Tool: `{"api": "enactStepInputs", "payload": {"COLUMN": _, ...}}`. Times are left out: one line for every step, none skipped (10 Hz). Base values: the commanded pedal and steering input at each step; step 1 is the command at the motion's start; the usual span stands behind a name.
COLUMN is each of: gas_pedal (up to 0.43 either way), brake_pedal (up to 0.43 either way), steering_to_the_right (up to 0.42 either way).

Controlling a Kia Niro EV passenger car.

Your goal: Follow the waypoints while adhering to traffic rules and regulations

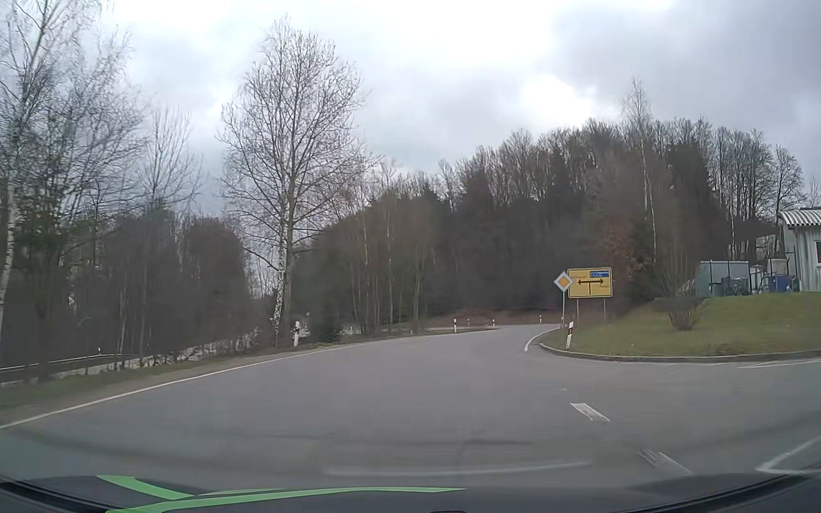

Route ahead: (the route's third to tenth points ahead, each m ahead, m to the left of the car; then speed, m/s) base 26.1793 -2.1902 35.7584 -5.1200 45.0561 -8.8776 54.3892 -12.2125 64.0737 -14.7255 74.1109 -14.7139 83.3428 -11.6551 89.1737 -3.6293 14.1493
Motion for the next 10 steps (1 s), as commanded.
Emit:
{"api": "enactStepInputs", "payload": {"gas_pedal": 0.059, "brake_pedal": 0.000, "steering_to_the_right": 0.045}}
{"api": "enactStepInputs", "payload": {"gas_pedal": 0.059, "brake_pedal": 0.000, "steering_to_the_right": 0.045}}
{"api": "enactStepInputs", "payload": {"gas_pedal": 0.047, "brake_pedal": 0.000, "steering_to_the_right": 0.045}}
{"api": "enactStepInputs", "payload": {"gas_pedal": 0.047, "brake_pedal": 0.000, "steering_to_the_right": 0.045}}
{"api": "enactStepInputs", "payload": {"gas_pedal": 0.047, "brake_pedal": 0.000, "steering_to_the_right": 0.045}}
{"api": "enactStepInputs", "payload": {"gas_pedal": 0.047, "brake_pedal": 0.000, "steering_to_the_right": 0.045}}
{"api": "enactStepInputs", "payload": {"gas_pedal": 0.047, "brake_pedal": 0.000, "steering_to_the_right": 0.044}}
{"api": "enactStepInputs", "payload": {"gas_pedal": 0.047, "brake_pedal": 0.000, "steering_to_the_right": 0.044}}
{"api": "enactStepInputs", "payload": {"gas_pedal": 0.047, "brake_pedal": 0.000, "steering_to_the_right": 0.044}}
{"api": "enactStepInputs", "payload": {"gas_pedal": 0.047, "brake_pedal": 0.000, "steering_to_the_right": 0.044}}
